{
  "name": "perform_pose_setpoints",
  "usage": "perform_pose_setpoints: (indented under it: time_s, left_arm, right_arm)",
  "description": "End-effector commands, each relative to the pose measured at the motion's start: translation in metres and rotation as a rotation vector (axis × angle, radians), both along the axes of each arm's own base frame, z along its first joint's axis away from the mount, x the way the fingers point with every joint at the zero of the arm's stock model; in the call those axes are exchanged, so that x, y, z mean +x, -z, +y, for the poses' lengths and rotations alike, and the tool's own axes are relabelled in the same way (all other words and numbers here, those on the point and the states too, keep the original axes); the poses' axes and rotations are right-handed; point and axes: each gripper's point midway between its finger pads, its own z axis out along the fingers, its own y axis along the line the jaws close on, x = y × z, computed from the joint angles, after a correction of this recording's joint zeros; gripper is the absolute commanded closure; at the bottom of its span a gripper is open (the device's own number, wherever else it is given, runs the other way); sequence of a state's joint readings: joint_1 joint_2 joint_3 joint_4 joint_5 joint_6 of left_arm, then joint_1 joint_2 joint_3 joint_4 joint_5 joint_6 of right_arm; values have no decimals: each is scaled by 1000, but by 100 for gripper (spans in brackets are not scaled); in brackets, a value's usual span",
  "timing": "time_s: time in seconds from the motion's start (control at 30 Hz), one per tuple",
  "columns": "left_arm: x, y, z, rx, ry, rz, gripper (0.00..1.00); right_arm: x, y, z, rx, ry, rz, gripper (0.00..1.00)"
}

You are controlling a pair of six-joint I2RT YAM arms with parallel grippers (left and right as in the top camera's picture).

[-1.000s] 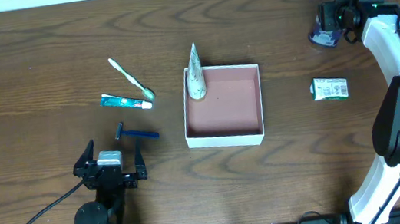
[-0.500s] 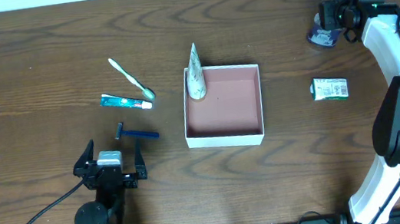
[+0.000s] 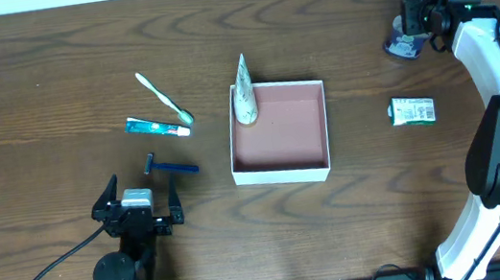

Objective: Pack container
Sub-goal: 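Grasp the blue soap pump bottle with the right gripper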

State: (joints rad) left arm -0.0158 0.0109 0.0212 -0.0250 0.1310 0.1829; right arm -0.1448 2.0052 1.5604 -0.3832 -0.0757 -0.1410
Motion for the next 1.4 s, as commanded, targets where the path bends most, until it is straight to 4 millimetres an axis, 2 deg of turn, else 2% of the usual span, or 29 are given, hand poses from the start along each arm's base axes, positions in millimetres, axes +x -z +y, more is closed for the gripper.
perform_pose_setpoints:
  time_s: [0.0,0.37,0.6,0.87,1.0,1.07,1.13,1.23,1.37]
  left_arm:
    - [-1,15,-2,-6,13,47,2]
    - [-1,15,-2,-6,13,47,2]
    - [-1,15,-2,-6,13,47,2]
    - [-1,15,-2,-6,13,47,2]
    - [-1,15,-2,-6,13,47,2]
    - [-1,15,-2,-6,13,47,2]
    - [-1,15,-2,-6,13,47,2]
    - [-1,15,-2,-6,13,47,2]
    - [-1,15,-2,-6,13,47,2]
  right_arm:
    - [2,-19,-4,-8,5,-41,59]
    - [3,-47,-4,-17,5,-104,57]
    - [-2,-43,-2,-5,6,-76,79]
    - [-5,-40,0,9,7,-63,79]
    - [-5,-40,0,17,15,-64,95]
    - [-4,-45,2,29,7,-75,99]
    - [-5,-53,6,41,-9,-92,99]
    - [-7,-77,16,61,-44,-142,99]
    - [-16,-126,37,76,-104,-240,99]
